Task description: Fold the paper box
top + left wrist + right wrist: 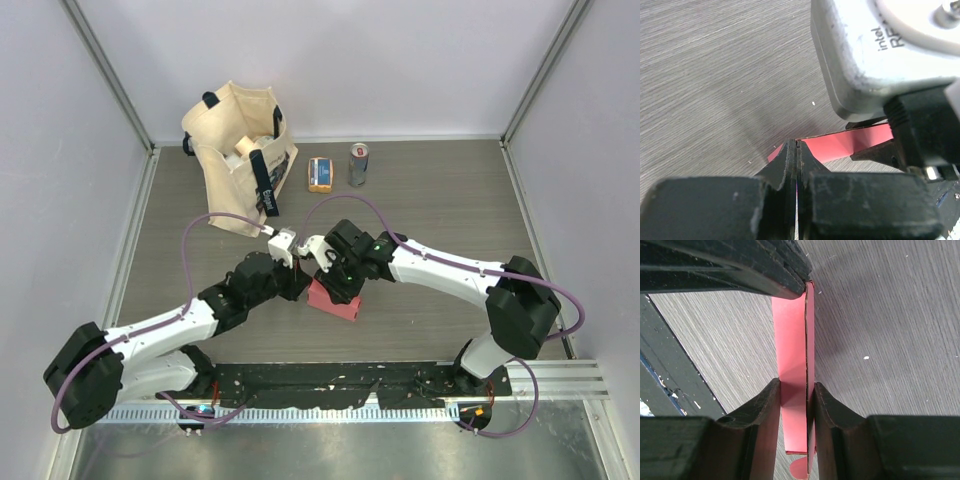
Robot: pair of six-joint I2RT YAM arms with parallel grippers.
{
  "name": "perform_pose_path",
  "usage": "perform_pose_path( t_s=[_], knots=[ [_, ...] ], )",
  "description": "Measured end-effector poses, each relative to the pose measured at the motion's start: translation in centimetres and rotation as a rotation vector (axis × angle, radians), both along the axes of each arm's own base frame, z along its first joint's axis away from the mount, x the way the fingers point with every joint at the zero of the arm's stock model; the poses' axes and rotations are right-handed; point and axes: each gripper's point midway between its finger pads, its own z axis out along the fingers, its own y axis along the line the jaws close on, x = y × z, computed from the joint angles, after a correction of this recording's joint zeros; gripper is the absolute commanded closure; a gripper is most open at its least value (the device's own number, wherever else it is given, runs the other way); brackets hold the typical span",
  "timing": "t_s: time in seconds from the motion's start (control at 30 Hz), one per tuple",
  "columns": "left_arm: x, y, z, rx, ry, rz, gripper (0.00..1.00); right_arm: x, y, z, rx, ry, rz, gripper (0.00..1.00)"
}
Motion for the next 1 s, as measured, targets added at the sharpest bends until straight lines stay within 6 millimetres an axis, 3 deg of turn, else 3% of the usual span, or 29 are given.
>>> perform_pose_path(
  t_s=[0.4,0.87,1.0],
  knots=[
    [0.3,-0.5,-0.1,-0.079,0.122,0.095,1.0,0.0,-0.2,-0.1,-0.012,0.0,-0.015,0.81],
    [-0.7,0.0,-0.5,-0.004,0.021,0.093,1.0,-0.1,-0.2,-0.1,-0.007,-0.013,-0.016,0.8],
    [-1.0,0.0,-0.9,0.004,0.01,0.093,1.0,0.0,-0.1,-0.1,-0.004,-0.014,-0.023,0.66]
  ],
)
